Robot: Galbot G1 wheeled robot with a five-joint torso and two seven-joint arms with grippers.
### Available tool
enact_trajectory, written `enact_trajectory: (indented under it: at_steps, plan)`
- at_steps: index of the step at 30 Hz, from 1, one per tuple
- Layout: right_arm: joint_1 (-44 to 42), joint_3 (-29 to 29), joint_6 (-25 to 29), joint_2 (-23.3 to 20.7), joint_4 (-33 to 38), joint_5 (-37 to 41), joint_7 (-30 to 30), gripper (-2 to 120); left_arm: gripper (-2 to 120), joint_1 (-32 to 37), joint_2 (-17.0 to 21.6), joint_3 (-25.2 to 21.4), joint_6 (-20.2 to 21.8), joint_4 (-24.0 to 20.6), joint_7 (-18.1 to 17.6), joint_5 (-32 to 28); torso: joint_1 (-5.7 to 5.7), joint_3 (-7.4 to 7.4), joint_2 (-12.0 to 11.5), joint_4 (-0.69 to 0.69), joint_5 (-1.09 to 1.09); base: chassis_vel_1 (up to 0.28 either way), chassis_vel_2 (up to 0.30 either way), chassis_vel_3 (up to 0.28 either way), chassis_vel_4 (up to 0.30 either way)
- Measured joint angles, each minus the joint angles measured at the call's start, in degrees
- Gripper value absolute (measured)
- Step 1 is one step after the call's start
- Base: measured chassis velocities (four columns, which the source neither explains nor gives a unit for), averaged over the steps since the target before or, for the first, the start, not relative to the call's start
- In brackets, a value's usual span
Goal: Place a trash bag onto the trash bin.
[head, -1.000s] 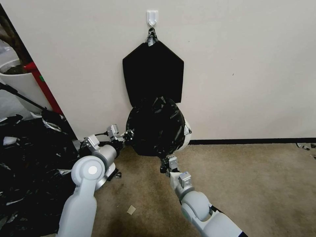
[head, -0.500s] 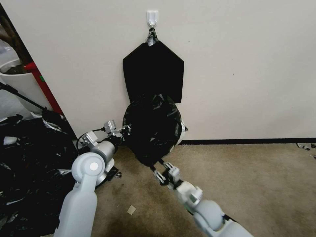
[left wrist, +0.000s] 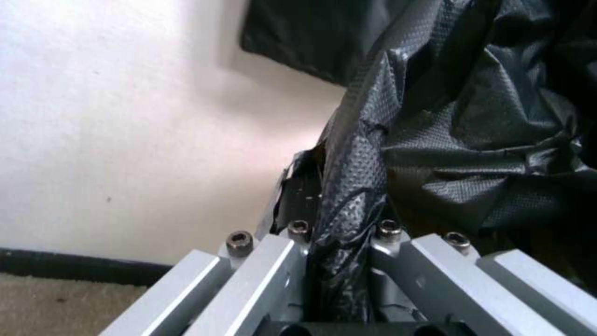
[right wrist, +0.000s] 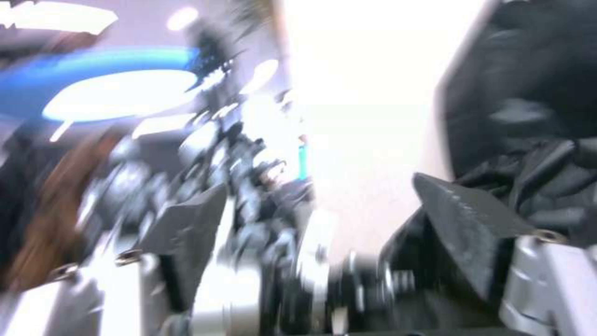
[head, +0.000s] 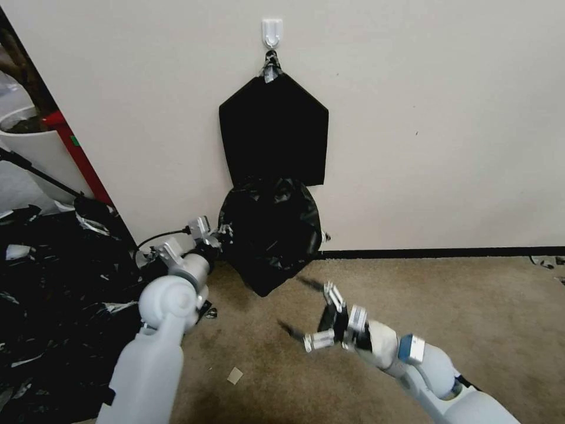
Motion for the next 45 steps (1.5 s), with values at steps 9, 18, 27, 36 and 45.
enact_trajectory:
  at_steps: [9,18,27,36,45]
  plan:
    - [4.3,-8.9,-21.4,8.2,4.0,-0.9,42.2,44,3,5.2,-2.1,4.8,-7.1,0.9,2.2,11.6,0.0,0.0,0.0,0.0,-0.01,0.0,0.0,0.0,0.0]
    - [9.4,-11.6,-36.1,16.3,-3.8,-0.9,67.1,10,3,8.2,-3.1,6.3,-10.2,0.5,5.2,15.9,0.0,0.0,0.0,0.0,0.0,0.0,0.0,0.0,0.0]
    - [15.0,-10.5,-42.0,18.4,-10.3,-0.3,73.6,0,3,9.9,-3.9,7.6,-14.4,1.3,7.6,22.8,0.0,0.0,0.0,0.01,0.0,0.0,0.0,0.0,0.0]
    - [16.0,-10.1,-44.3,17.9,-13.7,-2.8,73.7,0,3,10.5,-4.7,9.2,-14.5,1.6,7.6,24.3,0.0,0.0,0.0,0.0,0.0,0.0,0.0,0.0,0.0]
    - [16.9,-8.2,-44.8,16.4,-17.1,-5.9,72.3,0,3,10.9,-4.6,9.4,-14.6,0.7,8.8,25.5,0.0,0.0,0.0,0.0,0.0,0.0,0.0,0.0,0.0]
